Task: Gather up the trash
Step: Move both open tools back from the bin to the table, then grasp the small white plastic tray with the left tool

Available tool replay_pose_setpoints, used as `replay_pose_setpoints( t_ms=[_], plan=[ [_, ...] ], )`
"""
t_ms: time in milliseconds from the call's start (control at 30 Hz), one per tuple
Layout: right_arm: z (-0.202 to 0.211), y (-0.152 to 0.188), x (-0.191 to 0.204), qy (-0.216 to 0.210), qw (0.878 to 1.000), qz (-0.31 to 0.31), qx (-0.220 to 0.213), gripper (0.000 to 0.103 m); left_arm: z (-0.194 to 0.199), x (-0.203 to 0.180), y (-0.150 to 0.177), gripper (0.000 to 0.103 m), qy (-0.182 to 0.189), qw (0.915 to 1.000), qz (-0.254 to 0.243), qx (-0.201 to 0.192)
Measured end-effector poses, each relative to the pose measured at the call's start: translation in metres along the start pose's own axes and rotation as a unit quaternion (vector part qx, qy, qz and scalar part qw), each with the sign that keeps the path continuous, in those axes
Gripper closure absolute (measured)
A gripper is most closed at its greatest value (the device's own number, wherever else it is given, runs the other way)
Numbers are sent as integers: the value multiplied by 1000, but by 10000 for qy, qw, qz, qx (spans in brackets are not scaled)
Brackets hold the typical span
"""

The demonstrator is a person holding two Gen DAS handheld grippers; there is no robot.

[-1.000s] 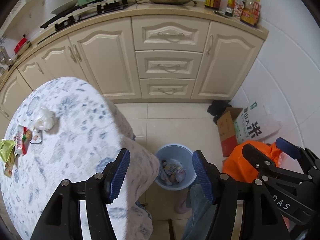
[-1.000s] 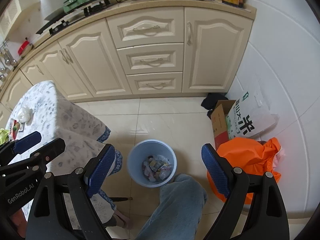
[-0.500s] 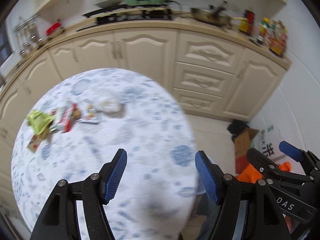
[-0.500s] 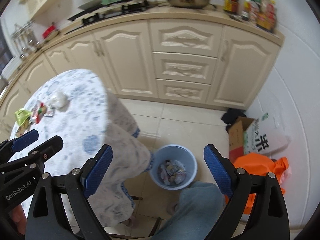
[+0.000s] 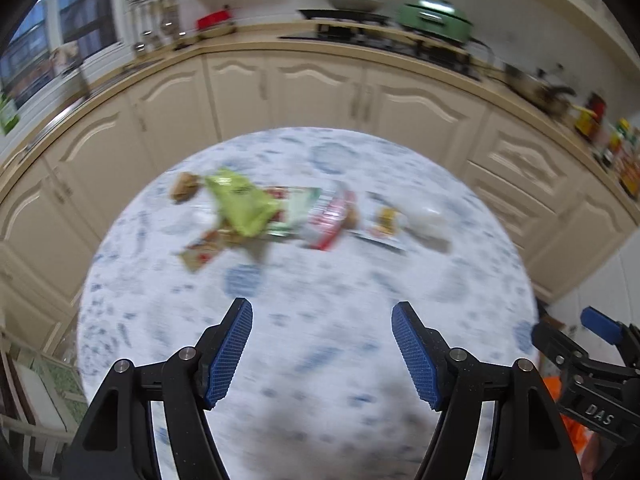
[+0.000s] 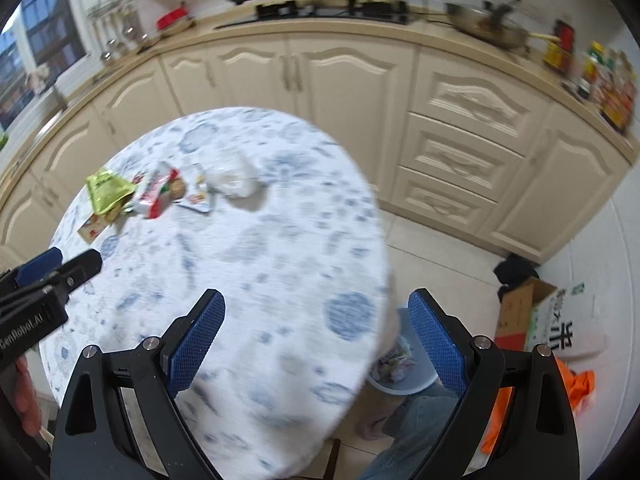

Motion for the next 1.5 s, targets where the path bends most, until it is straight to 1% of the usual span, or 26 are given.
replay_pose_setpoints(
  t_ms=[100,167,267,300,400,567,700,800,900,1100,1167,1200,1233,1267,1300,1333,1367,1433,1500],
  plan=[
    [-11,-5,22,-117,9998,138,82,9,-13,35,-1,34,-237,9994,229,75],
    [-21,-10,36,-163,9995,222,131,9,-25,59,-3,34,-313,9988,347,122],
    [-34,-16,55,-206,9990,332,222,9,-41,85,-7,34,-418,9977,494,215],
    [-40,-19,63,-217,9987,373,266,9,-46,92,-9,34,-438,9975,502,244],
    [-55,-26,81,-282,9979,455,372,9,-65,110,-19,34,-284,9979,514,277],
    [-79,-37,105,-375,9964,543,535,9,-103,123,-31,34,-191,9979,398,473],
    [-95,-43,119,-406,9951,626,656,9,-130,132,-35,34,-121,9974,400,594],
    [-104,-45,127,-402,9939,714,737,9,-142,135,-39,34,-121,9973,376,612],
    [-114,-45,134,-382,9925,787,851,9,-153,137,-44,34,-47,9972,369,651],
    [-123,-46,140,-375,9915,814,947,9,-165,135,-41,33,-24,9973,351,647],
    [-126,-45,140,-340,9912,816,984,9,-165,134,-39,36,-140,9978,312,566],
    [-127,-45,140,-331,9910,812,1007,9,-166,133,-39,36,-180,9979,325,537],
    [-129,-44,140,-332,9908,806,1036,9,-165,132,-38,40,-191,9980,333,508],
    [-130,-44,141,-341,9906,789,1062,9,-165,129,-37,48,-174,9984,301,448],
    [-131,-44,141,-349,9905,769,1083,9,-164,126,-36,54,-172,9987,252,420],
    [-131,-43,140,-354,9905,750,1099,9,-163,123,-36,68,-191,9989,173,399],
    [-132,-43,140,-354,9905,737,1109,9,-162,119,-35,76,-151,9991,121,379],
    [-132,-42,140,-352,9905,720,1114,9,-161,117,-34,77,-222,9990,99,371],
    [-131,-42,140,-371,9906,733,1095,9,-159,118,-33,78,-187,9990,130,378]
  ],
)
Point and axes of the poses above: each gripper's, at about its wrist camera, not at the fingertips, and z roughly against the way its jaws point, x to its left, y to its underside, the point moved 3 cm from there along -z, roughly the way its jaws point, and after that the axes turned 3 degrees about -z, right-handed, at the moved point
